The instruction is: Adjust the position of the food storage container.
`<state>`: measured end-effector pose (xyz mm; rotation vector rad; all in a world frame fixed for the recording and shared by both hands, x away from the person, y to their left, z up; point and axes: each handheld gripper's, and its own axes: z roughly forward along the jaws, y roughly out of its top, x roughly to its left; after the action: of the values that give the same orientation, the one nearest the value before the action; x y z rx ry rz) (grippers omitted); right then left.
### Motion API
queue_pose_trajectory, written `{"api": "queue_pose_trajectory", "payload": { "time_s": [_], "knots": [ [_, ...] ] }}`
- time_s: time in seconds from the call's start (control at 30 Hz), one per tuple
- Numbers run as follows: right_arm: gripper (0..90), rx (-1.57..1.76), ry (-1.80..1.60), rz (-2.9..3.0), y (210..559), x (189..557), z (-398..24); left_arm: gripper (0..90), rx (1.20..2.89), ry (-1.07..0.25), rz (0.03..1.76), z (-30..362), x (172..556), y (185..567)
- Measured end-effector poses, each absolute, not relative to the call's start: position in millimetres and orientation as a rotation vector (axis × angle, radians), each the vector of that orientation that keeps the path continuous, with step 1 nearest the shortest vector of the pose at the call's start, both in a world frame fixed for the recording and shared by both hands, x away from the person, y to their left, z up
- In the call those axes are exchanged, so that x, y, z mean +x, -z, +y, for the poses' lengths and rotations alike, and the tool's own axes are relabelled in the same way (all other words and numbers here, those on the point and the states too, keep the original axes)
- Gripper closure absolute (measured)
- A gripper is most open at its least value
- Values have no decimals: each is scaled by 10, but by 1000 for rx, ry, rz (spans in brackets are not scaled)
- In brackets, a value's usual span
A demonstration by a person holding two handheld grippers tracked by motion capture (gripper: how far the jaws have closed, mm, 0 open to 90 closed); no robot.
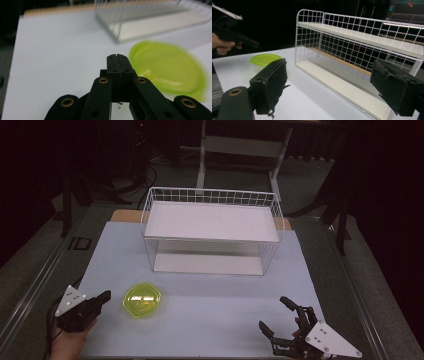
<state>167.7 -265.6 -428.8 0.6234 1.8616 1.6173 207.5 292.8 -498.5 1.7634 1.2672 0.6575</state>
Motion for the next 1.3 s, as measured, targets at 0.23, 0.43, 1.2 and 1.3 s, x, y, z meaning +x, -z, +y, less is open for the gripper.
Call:
{"api": "queue_pose_trajectory", "payload": {
  "time_s": [0.23, 0.43, 1.2, 1.3],
  "knots": [
    [137, 611, -1624, 1867, 4286, 1663, -2657, 900, 1838, -519, 1333, 2812, 2178, 5204],
    [137, 611, -1623, 1887, 4300, 1680, -2634, 900, 1904, -373, 1339, 2681, 2252, 5280],
    [138, 599, -1613, 1887, 4288, 1661, -2652, 899, 2045, -209, 1083, 1630, 2269, 5247],
    [138, 605, -1615, 1881, 4286, 1663, -2666, 899, 2013, -261, 1110, 1708, 2297, 5223]
  ]
}}
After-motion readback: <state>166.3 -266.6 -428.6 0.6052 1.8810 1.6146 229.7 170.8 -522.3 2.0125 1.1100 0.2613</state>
